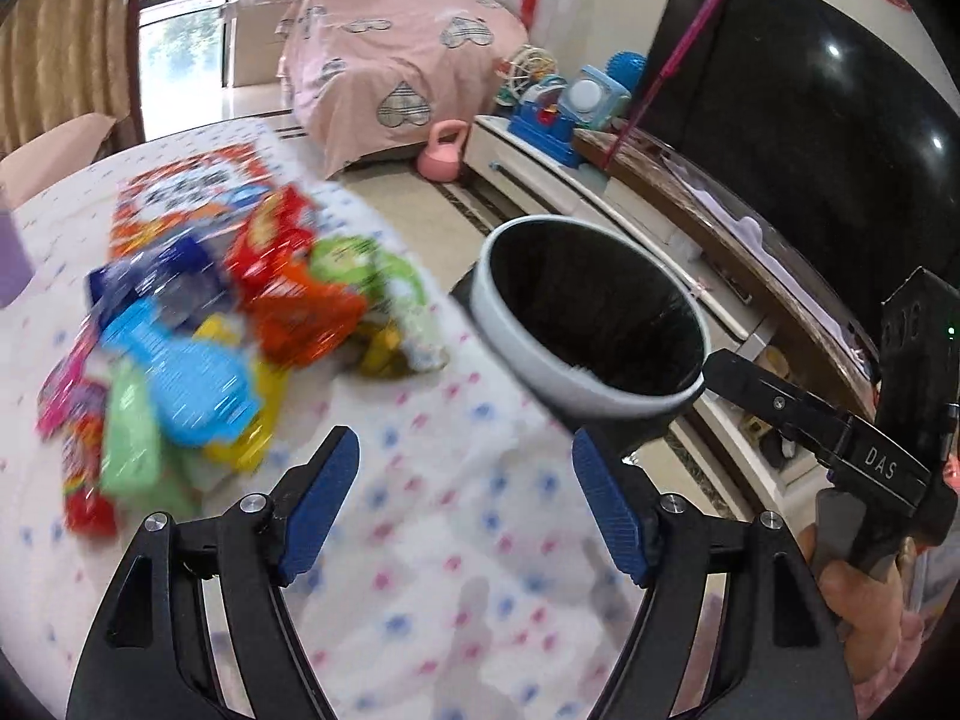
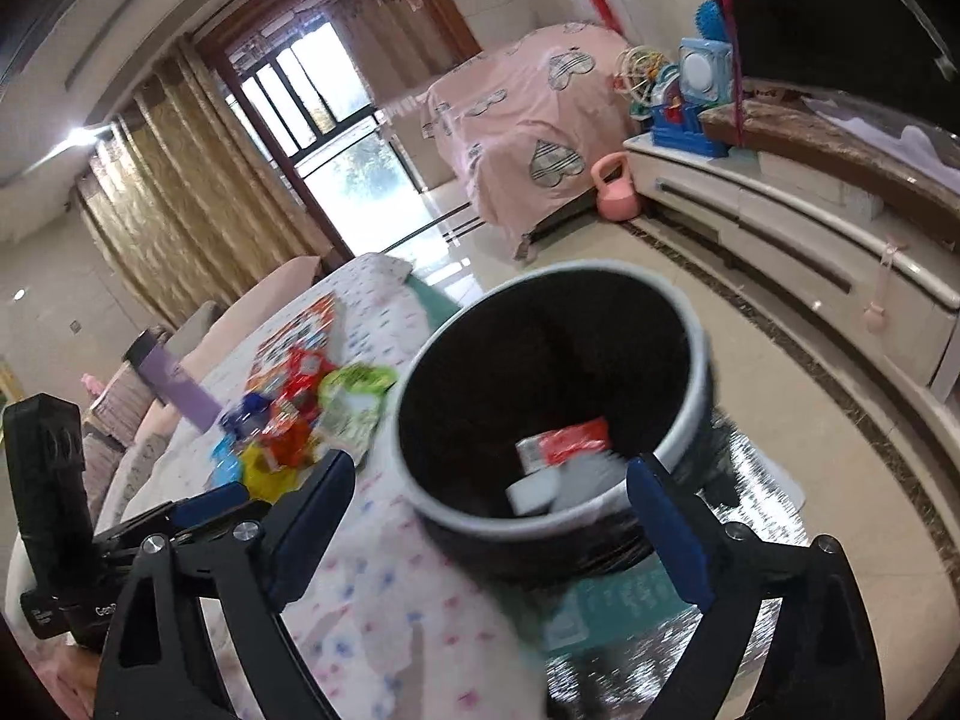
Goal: Collect trash
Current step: 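Move both open tools back over the table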
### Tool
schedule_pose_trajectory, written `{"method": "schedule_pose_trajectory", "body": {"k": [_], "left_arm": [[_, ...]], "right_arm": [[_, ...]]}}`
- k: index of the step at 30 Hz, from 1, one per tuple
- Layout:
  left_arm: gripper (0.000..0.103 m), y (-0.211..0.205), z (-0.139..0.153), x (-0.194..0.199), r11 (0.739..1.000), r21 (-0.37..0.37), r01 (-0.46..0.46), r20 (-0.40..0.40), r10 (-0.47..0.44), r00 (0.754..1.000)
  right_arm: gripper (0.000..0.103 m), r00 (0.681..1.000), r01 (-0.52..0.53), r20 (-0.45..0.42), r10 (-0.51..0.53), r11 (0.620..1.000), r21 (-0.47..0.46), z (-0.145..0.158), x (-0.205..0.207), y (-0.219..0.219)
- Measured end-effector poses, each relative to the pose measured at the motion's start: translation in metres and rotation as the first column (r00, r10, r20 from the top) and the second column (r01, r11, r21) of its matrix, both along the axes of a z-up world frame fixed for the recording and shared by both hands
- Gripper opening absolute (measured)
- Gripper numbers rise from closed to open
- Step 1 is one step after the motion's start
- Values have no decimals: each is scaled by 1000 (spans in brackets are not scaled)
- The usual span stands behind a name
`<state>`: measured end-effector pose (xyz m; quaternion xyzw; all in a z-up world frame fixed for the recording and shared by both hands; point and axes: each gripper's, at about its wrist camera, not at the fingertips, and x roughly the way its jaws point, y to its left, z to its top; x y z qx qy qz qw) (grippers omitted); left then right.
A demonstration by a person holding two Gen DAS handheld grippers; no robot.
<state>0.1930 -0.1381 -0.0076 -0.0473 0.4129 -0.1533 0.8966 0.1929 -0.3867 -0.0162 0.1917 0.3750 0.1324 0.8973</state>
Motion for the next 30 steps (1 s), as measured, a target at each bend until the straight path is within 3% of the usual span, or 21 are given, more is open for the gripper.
{"method": "schedule_pose_trajectory", "body": {"k": [13,30], "left_arm": [[76,85,-22,-44,988,-31,-149,-37,148,988],[75,163,-35,-54,952,-49,-301,-73,298,952]], "right_arm": [[93,993,-108,-38,109,993,40,-17,-29,69],[92,973,-227,-46,227,974,-13,-23,-28,154]]}}
